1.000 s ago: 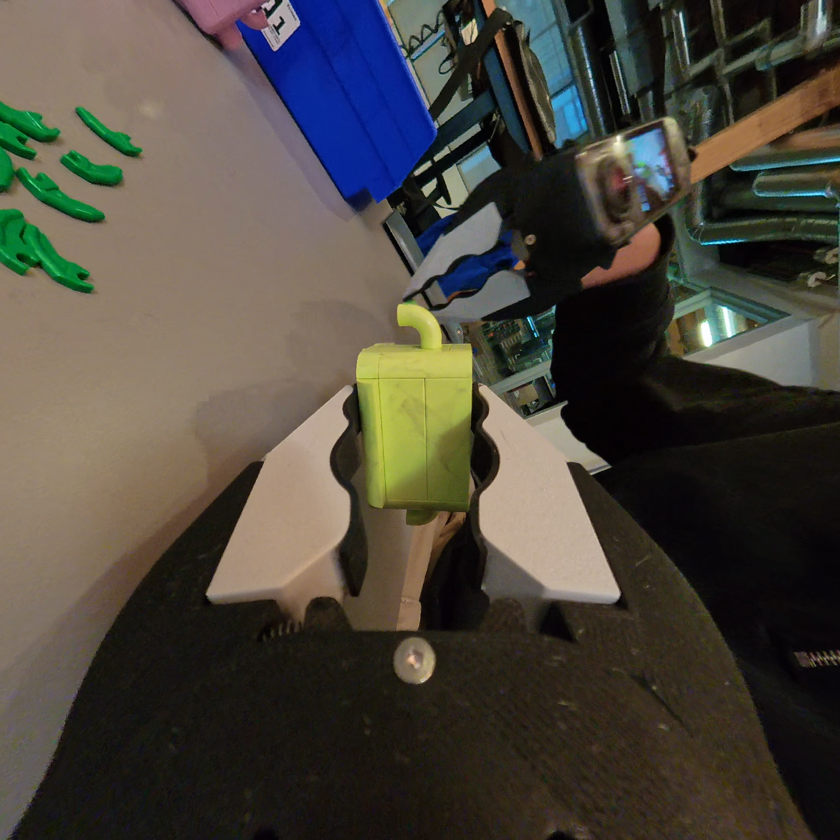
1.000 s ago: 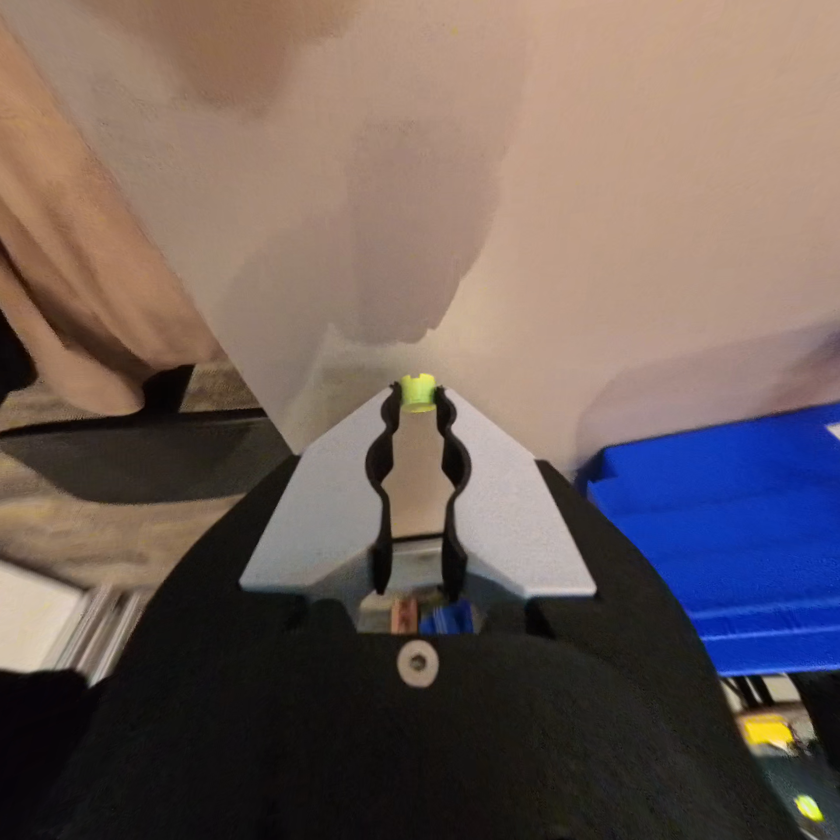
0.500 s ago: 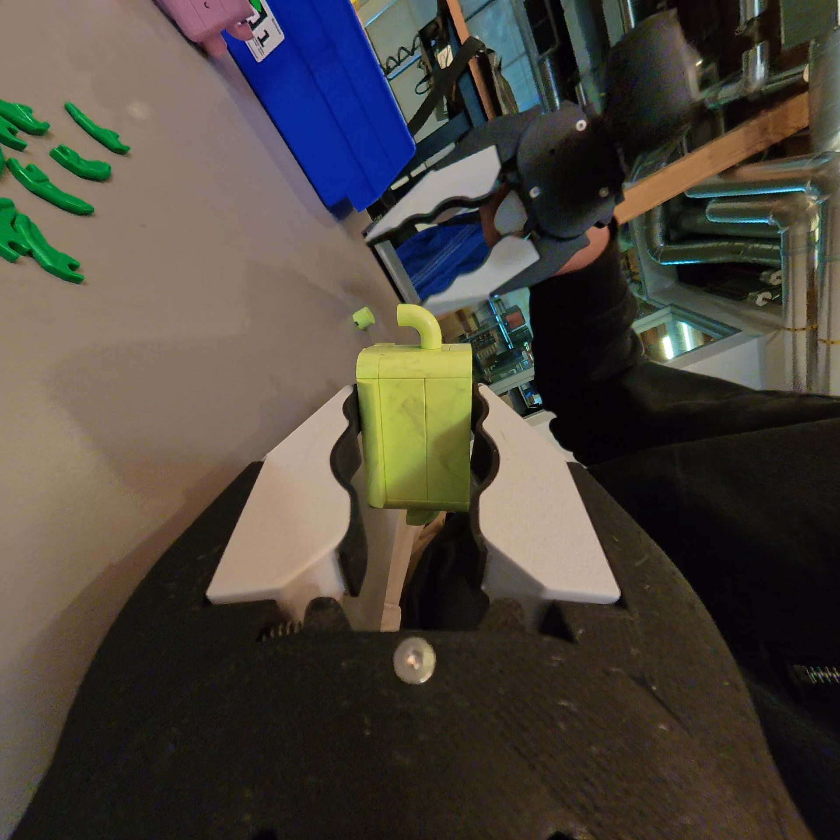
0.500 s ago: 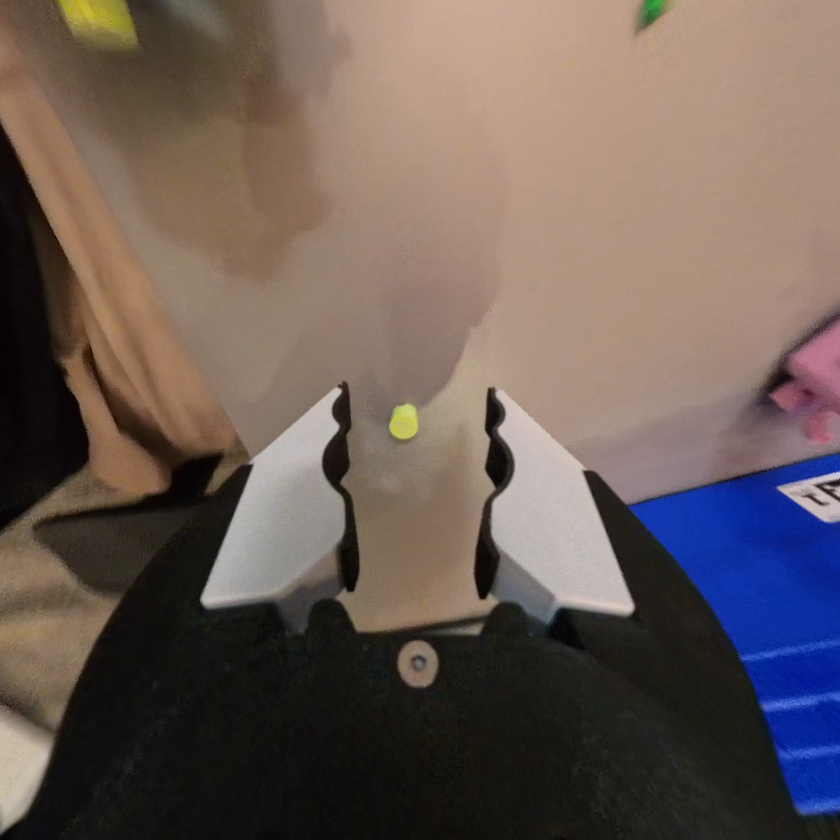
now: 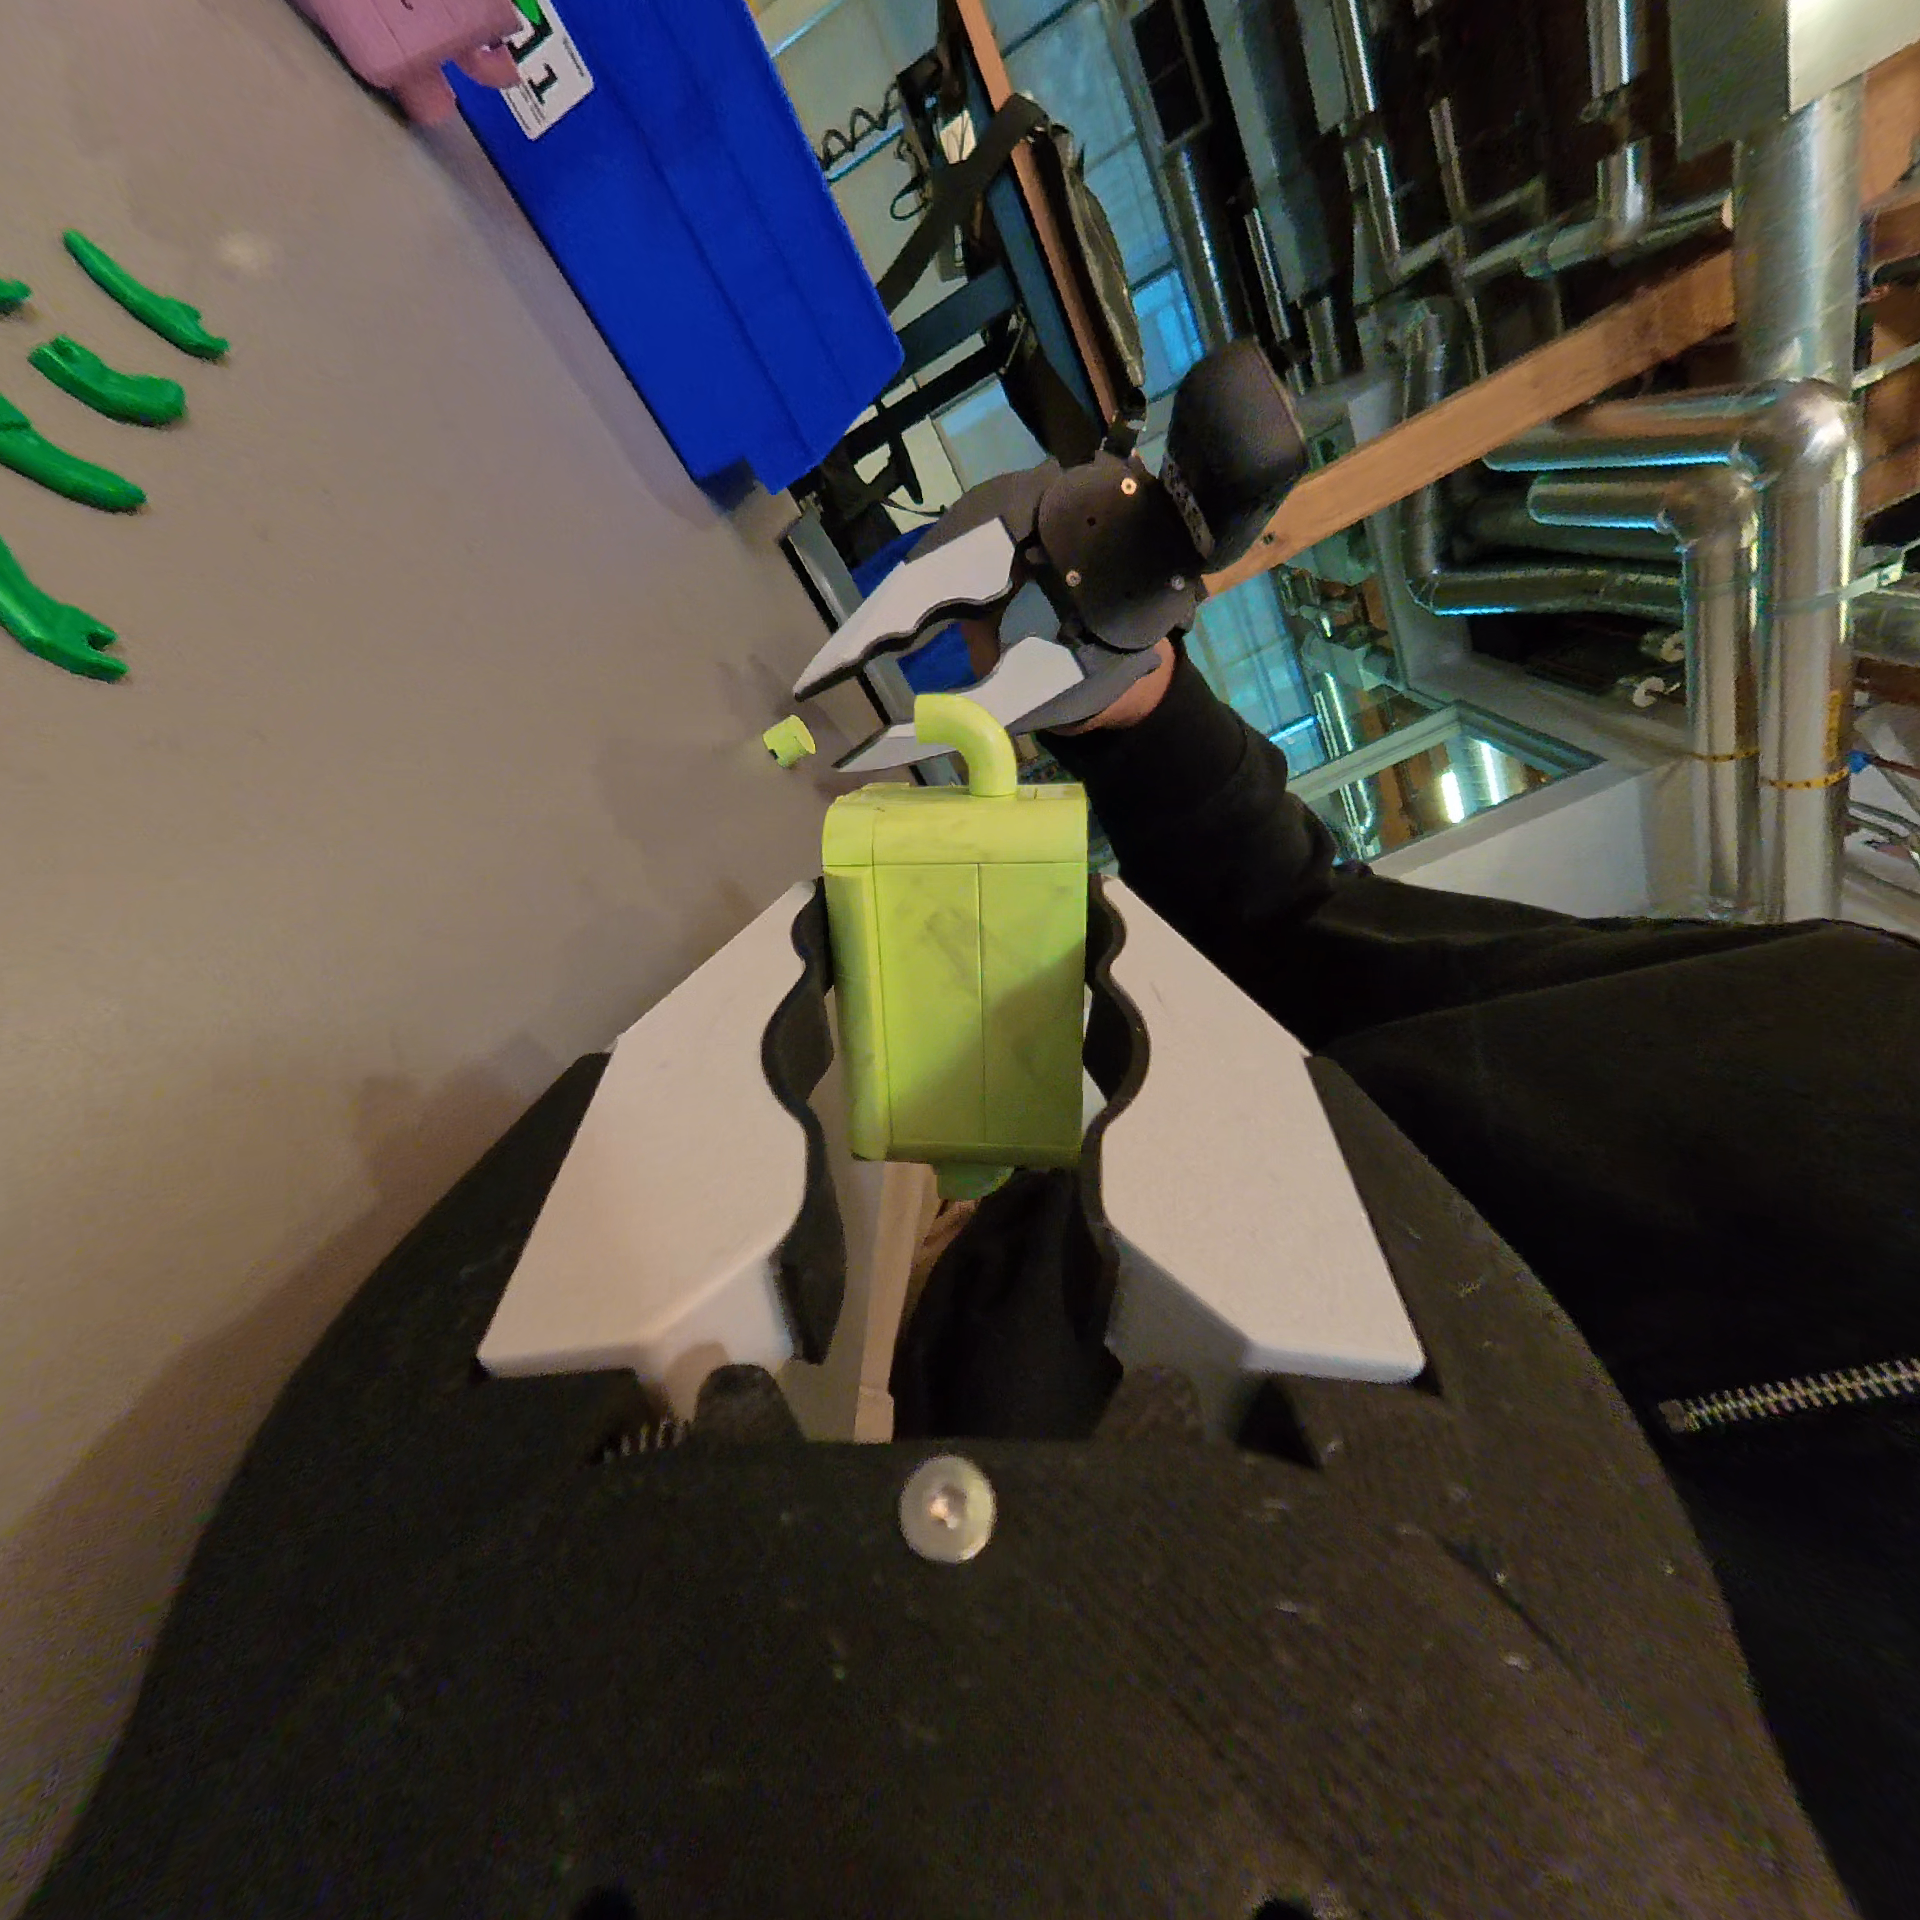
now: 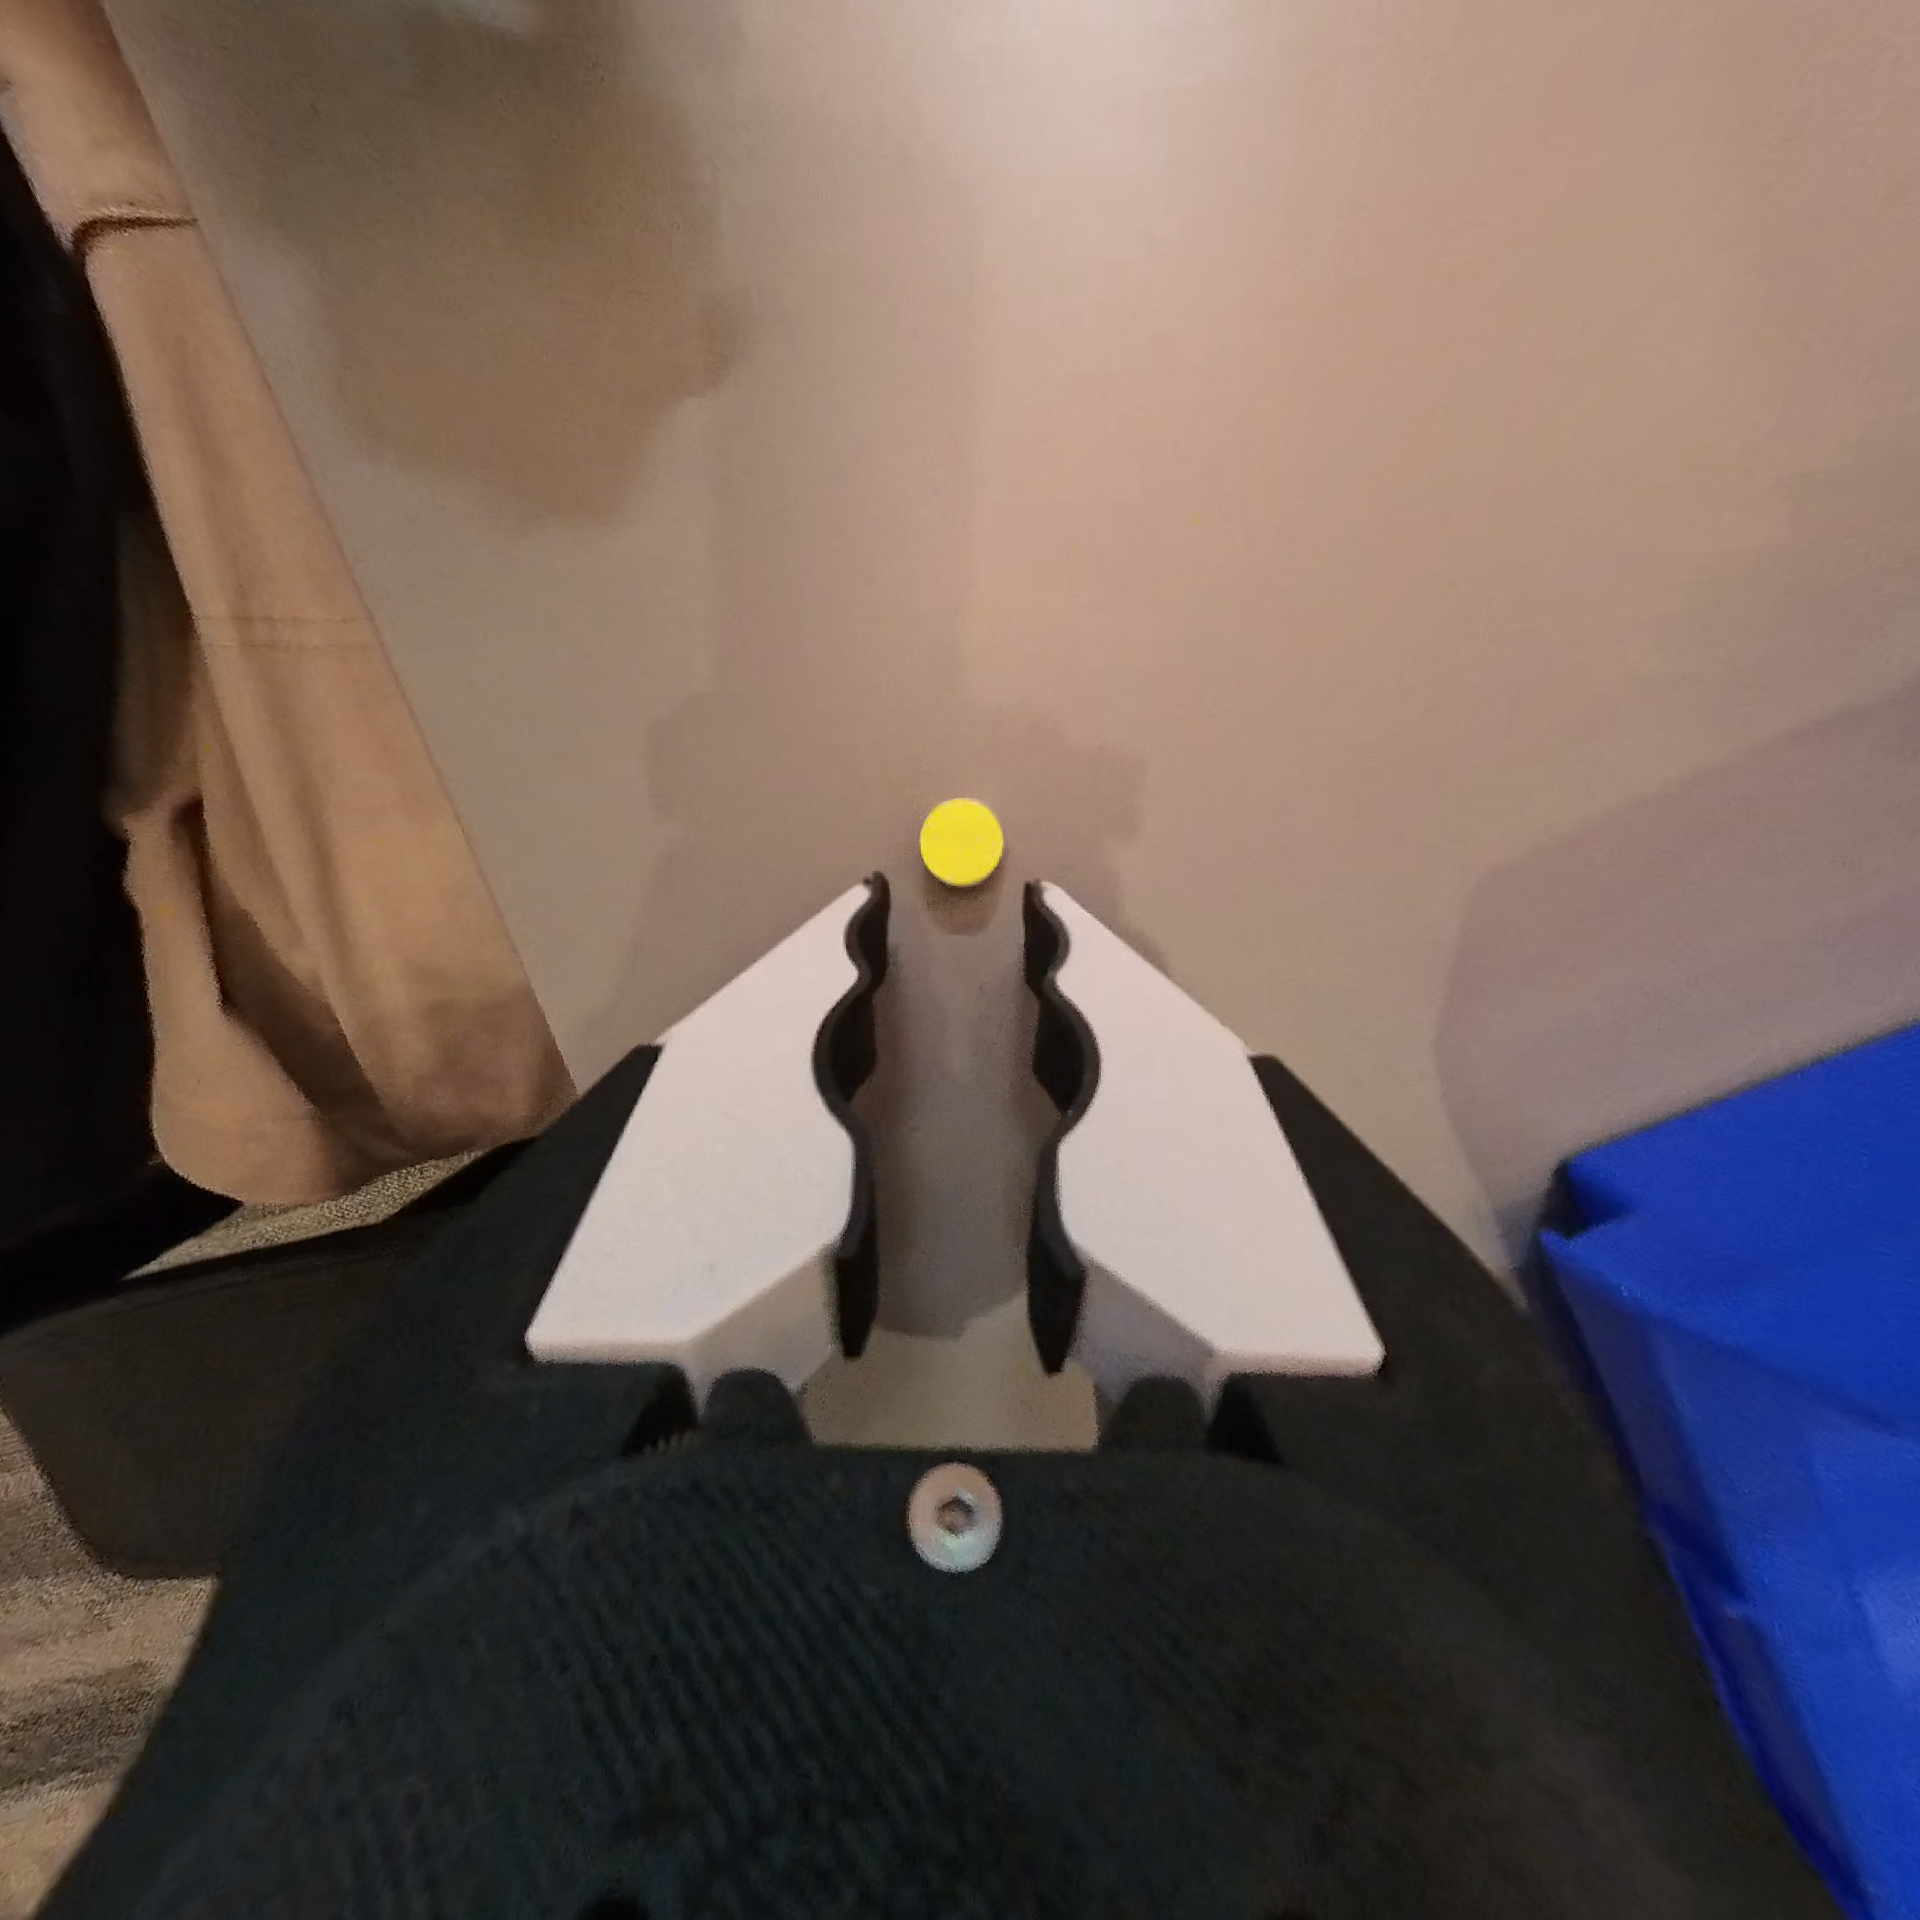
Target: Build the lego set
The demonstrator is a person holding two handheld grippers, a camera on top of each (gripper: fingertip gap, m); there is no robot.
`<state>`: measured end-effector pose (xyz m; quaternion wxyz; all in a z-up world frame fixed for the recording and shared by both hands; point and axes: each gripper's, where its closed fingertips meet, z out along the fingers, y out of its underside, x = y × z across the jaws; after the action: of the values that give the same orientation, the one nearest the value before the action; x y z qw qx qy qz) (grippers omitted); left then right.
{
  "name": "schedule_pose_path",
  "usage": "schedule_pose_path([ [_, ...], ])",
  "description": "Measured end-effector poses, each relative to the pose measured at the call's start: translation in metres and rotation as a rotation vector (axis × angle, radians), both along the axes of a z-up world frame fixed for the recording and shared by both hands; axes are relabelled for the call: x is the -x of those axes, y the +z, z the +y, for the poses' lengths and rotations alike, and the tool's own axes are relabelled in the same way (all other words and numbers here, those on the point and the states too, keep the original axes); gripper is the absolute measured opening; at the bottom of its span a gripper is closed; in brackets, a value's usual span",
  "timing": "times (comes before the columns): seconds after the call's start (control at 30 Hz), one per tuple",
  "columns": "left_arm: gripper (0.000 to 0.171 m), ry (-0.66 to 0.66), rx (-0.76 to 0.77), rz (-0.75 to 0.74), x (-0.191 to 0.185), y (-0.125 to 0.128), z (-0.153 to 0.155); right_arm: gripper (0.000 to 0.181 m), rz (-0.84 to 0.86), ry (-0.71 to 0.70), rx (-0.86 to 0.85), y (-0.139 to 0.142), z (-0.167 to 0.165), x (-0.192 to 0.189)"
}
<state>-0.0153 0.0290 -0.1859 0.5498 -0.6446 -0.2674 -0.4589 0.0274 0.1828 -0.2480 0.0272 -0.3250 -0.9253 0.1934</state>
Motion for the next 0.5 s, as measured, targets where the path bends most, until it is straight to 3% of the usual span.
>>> schedule_pose_path([
  [0.13, 0.044, 0.002, -0.002, -0.014, 0.002, 0.000, 0.000, 0.027, -0.068, 0.069, 0.012, -0.001, -0.006, 0.003],
  [0.33, 0.043, 0.004, -0.002, -0.029, 0.003, 0.000, 0.000, 0.015, -0.124, 0.176, -0.093, -0.009, -0.006, 0.003],
  [0.5, 0.043, 0.002, -0.009, -0.033, 0.003, 0.001, -0.001, 0.014, -0.058, 0.186, -0.086, -0.002, -0.014, 0.011],
])
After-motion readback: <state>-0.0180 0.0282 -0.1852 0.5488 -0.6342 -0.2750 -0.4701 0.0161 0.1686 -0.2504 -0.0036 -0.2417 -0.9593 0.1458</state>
